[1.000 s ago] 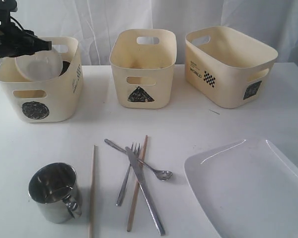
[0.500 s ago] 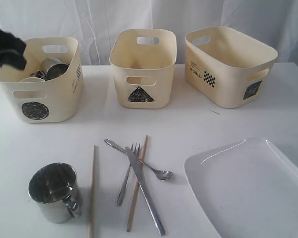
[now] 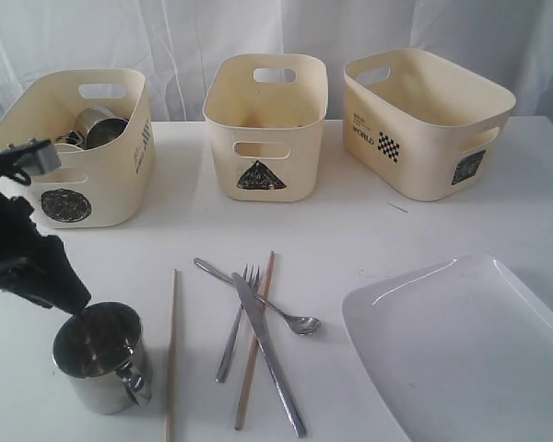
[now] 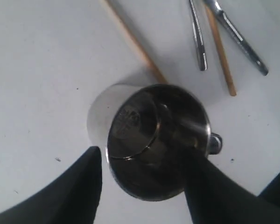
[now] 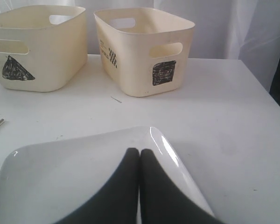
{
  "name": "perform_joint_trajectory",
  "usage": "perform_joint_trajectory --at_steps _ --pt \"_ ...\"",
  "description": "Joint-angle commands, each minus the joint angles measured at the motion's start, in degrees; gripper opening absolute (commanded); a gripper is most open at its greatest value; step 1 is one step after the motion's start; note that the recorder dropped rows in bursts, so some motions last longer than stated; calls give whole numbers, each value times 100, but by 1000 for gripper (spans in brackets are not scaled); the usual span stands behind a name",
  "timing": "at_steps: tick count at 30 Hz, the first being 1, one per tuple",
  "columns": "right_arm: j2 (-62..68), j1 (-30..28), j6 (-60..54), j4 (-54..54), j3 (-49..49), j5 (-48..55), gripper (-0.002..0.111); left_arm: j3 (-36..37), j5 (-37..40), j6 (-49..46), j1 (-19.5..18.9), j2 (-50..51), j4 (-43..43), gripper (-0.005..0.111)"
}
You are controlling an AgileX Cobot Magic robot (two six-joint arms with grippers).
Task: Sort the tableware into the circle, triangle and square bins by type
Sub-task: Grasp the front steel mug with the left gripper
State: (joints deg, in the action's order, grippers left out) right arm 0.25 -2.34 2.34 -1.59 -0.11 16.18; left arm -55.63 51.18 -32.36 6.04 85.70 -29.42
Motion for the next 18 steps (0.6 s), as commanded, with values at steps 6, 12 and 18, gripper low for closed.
perform_joint_trajectory --at_steps 6,12,18 --pt "-25 -31 -14 -36 11 3 0 1202 -1514 -1662 -8 -26 -182 56" --pt "-25 -31 -14 -36 11 3 0 1659 -2586 -1738 -8 -26 -395 42" --pt "-25 -31 -14 -36 11 3 0 1608 -3001 -1402 -8 -109 -525 0"
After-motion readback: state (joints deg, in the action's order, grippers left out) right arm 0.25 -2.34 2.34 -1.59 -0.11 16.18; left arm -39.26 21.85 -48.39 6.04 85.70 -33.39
